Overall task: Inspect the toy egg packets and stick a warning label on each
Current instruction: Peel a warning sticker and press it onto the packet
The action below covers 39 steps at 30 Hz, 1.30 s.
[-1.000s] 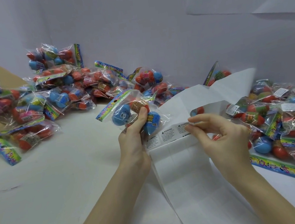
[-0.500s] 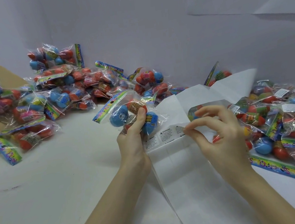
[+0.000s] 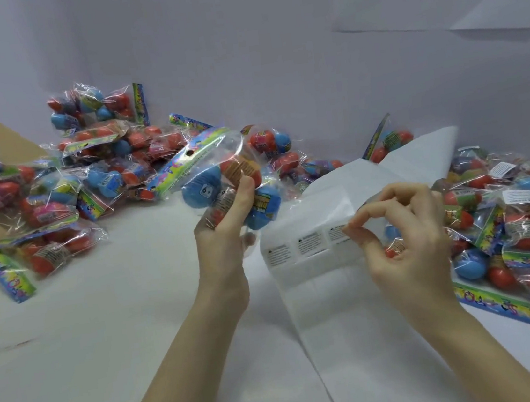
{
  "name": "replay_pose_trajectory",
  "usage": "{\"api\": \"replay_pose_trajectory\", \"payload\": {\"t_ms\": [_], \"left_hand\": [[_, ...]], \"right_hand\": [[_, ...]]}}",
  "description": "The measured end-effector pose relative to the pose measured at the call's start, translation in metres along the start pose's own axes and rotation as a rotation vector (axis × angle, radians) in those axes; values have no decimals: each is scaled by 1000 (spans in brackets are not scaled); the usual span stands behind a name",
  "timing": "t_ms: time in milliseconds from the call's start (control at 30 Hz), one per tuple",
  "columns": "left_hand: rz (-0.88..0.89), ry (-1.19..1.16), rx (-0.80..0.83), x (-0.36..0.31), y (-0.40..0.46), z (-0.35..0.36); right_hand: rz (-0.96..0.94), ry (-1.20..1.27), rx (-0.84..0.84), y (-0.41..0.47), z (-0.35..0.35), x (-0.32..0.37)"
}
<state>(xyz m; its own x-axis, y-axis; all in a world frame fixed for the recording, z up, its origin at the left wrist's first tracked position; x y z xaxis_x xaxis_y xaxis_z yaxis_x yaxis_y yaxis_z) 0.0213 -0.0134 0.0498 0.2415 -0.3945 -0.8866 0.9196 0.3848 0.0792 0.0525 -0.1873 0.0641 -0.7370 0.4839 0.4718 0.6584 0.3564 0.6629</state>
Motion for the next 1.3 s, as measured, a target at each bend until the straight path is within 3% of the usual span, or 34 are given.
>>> {"api": "replay_pose_trajectory", "payload": {"t_ms": [133,300,467,633,767,900,1000,1100,1200,1300], "left_hand": [[37,-116,218,-6,-3,6],[70,-124,238,-9,-4,7],[154,-57,255,-11,-6,8],[0,-80,414,2,-5,13],[-150,-92,270,26,4,10],[-185,-106,196,36,8,8],[-162,-87,199,36,8,8],[-155,-58,195,30,7,8],[-186,-94,305,20,3,13],[-250,-101,418,14,-1,14]], "right_hand": [[-18,-51,15,1,2,-5],[-35,-121,57,2,6,-11],[191,40,222,-2,18,-24],[240,88,337,-5,29,-25],[201,-12,368,-6,29,-23],[130,-92,422,-7,32,-19],[188,93,341,-3,24,-21],[313,389,117,3,6,-25],[372,610,-72,6,-11,-25],[332,668,-99,8,-19,-18]]}}
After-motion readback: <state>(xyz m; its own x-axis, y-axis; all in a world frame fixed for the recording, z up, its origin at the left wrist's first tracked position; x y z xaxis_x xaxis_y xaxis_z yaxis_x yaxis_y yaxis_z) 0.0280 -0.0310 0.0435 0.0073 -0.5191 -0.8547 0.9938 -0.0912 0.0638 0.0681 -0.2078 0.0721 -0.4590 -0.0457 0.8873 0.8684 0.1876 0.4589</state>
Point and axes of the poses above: each hand's wrist, its own y-axis towards the middle knuckle, its own z-axis out of the palm, x = y × z, the point moved 3 cm from there along y, towards the middle knuckle, and after that the axes turned 14 degrees about x, right-handed, at the moved point
